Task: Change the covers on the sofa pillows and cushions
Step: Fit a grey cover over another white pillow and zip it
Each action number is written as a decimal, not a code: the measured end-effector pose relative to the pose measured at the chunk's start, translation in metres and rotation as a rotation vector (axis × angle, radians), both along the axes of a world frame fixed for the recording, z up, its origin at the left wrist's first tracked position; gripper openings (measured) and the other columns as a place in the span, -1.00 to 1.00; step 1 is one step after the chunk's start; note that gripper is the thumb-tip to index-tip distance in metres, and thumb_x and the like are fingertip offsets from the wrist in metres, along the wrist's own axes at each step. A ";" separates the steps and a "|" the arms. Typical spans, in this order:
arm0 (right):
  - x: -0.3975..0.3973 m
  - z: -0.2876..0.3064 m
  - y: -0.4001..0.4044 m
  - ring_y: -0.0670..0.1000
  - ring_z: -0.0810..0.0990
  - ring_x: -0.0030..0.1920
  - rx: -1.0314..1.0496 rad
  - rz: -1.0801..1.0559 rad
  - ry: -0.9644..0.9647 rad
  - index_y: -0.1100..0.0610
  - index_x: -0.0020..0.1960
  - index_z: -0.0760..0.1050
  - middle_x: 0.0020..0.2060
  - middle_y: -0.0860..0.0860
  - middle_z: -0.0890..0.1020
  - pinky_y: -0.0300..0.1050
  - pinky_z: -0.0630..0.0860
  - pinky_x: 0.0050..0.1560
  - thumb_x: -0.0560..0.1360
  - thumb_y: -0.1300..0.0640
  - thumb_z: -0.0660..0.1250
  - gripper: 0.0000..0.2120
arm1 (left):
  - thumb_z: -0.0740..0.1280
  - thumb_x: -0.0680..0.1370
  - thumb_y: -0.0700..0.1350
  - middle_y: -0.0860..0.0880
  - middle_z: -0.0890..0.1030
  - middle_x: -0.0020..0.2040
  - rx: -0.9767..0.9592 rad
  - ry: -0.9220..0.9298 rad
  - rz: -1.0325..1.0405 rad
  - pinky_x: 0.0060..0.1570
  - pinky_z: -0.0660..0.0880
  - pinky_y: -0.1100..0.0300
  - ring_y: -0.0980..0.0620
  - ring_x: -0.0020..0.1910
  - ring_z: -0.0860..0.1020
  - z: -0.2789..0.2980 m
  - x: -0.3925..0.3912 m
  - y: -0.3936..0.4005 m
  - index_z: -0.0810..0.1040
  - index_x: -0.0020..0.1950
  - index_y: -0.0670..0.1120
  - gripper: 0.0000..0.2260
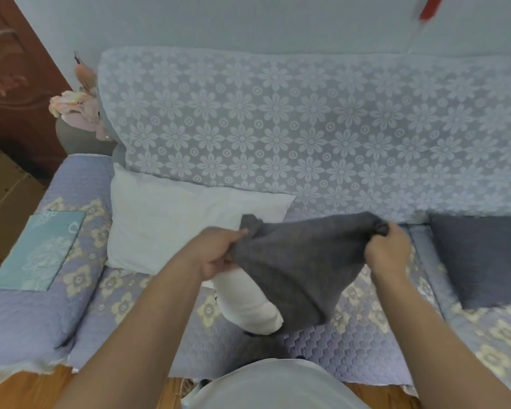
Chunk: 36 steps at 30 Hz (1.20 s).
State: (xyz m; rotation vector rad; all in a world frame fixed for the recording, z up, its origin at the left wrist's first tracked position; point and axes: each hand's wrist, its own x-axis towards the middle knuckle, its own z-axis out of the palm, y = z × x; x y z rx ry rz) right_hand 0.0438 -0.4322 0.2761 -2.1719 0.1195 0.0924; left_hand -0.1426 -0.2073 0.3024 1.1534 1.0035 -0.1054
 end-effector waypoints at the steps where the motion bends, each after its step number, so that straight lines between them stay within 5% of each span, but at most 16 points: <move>1: 0.013 0.007 -0.009 0.10 0.50 -0.04 0.018 -0.071 -0.018 0.17 -0.02 0.49 -0.11 0.11 0.54 -0.06 0.38 -0.08 0.49 0.44 0.11 -0.73 | 0.44 0.57 -0.17 -0.05 0.62 -0.31 0.135 -0.022 0.055 -0.40 0.50 0.24 0.07 -0.43 0.53 0.011 -0.004 0.012 0.61 -0.10 -0.11 -0.93; 4: 0.051 0.018 -0.059 0.20 0.57 0.13 0.013 -0.323 -0.016 0.24 0.14 0.54 0.08 0.23 0.60 0.05 0.46 0.05 0.53 0.38 0.15 -0.72 | 0.40 0.51 -0.35 -0.16 0.52 -0.23 0.642 0.026 0.436 -0.41 0.33 0.20 0.00 -0.44 0.40 0.047 -0.045 0.070 0.52 -0.17 -0.04 -0.78; 6: 0.062 0.014 -0.091 0.25 0.55 0.13 0.056 -0.361 0.076 0.30 0.27 0.51 0.19 0.31 0.57 0.05 0.45 0.08 0.55 0.42 0.12 -0.65 | 0.38 0.53 -0.34 -0.14 0.50 -0.23 0.709 0.019 0.626 -0.32 0.38 0.13 -0.01 -0.40 0.40 0.069 -0.071 0.104 0.49 -0.14 -0.03 -0.79; 8: 0.057 0.006 -0.100 0.17 0.52 0.01 0.192 -0.226 0.162 0.26 0.25 0.52 0.17 0.30 0.56 -0.08 0.33 0.06 0.54 0.50 0.05 -0.59 | 0.40 0.55 -0.25 -0.09 0.49 -0.26 0.703 -0.038 0.539 -0.18 0.50 0.04 -0.01 -0.37 0.44 0.065 -0.060 0.108 0.52 -0.13 -0.03 -0.85; 9: 0.051 0.000 -0.097 0.18 0.54 -0.02 0.214 -0.106 0.185 0.21 0.17 0.54 0.17 0.32 0.57 0.00 0.48 0.07 0.54 0.51 0.05 -0.60 | 0.39 0.56 -0.22 -0.09 0.51 -0.26 0.668 -0.076 0.431 -0.12 0.52 0.02 -0.02 -0.36 0.47 0.051 -0.042 0.096 0.55 -0.12 -0.06 -0.90; 10: 0.043 -0.009 -0.089 0.21 0.57 -0.02 0.166 0.026 0.215 0.16 0.08 0.55 0.15 0.31 0.59 0.07 0.55 -0.13 0.57 0.48 0.07 -0.64 | 0.38 0.56 -0.21 -0.10 0.54 -0.26 0.628 -0.102 0.302 -0.11 0.52 0.02 -0.03 -0.35 0.51 0.035 -0.020 0.075 0.57 -0.10 -0.09 -0.95; 13: 0.008 -0.031 -0.054 0.14 0.61 -0.03 0.033 0.348 0.321 0.04 -0.04 0.57 0.02 0.15 0.64 0.05 0.57 -0.09 0.66 0.32 0.12 -0.69 | 0.34 0.59 -0.22 -0.15 0.63 -0.09 0.439 -0.090 -0.051 -0.09 0.53 0.06 -0.03 -0.20 0.61 -0.020 0.031 0.001 0.60 0.01 -0.13 -0.94; 19: -0.010 -0.024 -0.033 0.05 0.60 0.00 0.304 0.240 0.330 0.09 0.13 0.57 0.01 0.03 0.63 -0.01 0.56 0.01 0.62 0.40 0.12 -0.67 | 0.26 0.62 -0.25 -0.19 0.58 0.04 0.251 0.019 -0.186 -0.11 0.49 0.10 -0.03 -0.13 0.55 -0.063 0.044 -0.056 0.53 0.14 -0.10 -0.85; 22: -0.014 -0.025 -0.059 0.13 0.59 0.07 0.389 0.077 0.304 0.10 0.20 0.57 0.07 0.08 0.62 0.09 0.55 0.12 0.61 0.41 0.10 -0.62 | 0.26 0.65 -0.21 -0.12 0.47 0.35 0.304 -0.013 -0.078 0.22 0.48 0.03 -0.07 0.22 0.53 -0.071 0.057 -0.053 0.41 0.37 -0.05 -0.71; 24: -0.016 -0.033 -0.081 0.15 0.55 0.10 0.410 -0.064 0.301 0.08 0.23 0.53 0.11 0.08 0.58 0.12 0.52 0.17 0.61 0.39 0.09 -0.63 | 0.32 0.64 -0.21 -0.09 0.41 0.42 0.303 -0.020 -0.084 0.29 0.42 0.04 -0.07 0.26 0.46 -0.077 0.064 -0.057 0.24 0.51 -0.08 -0.52; 32: 0.007 -0.038 -0.120 0.11 0.52 -0.01 0.349 -0.298 0.217 0.10 0.13 0.52 0.02 0.08 0.58 0.02 0.43 -0.01 0.60 0.24 0.08 -0.73 | 0.30 0.63 -0.17 -0.06 0.59 0.24 0.052 -0.007 -0.254 0.24 0.44 0.05 -0.03 0.15 0.55 -0.100 0.078 -0.100 0.53 0.25 -0.15 -0.80; 36: 0.029 -0.026 -0.128 0.11 0.46 -0.09 0.371 -0.519 0.096 0.22 0.13 0.45 -0.01 0.13 0.52 -0.01 0.41 -0.09 0.62 0.24 0.06 -0.78 | 0.43 0.56 -0.04 0.01 0.70 -0.11 0.312 -0.123 -0.413 -0.01 0.48 0.06 0.04 -0.16 0.64 -0.076 0.068 -0.063 0.61 -0.22 -0.08 -0.81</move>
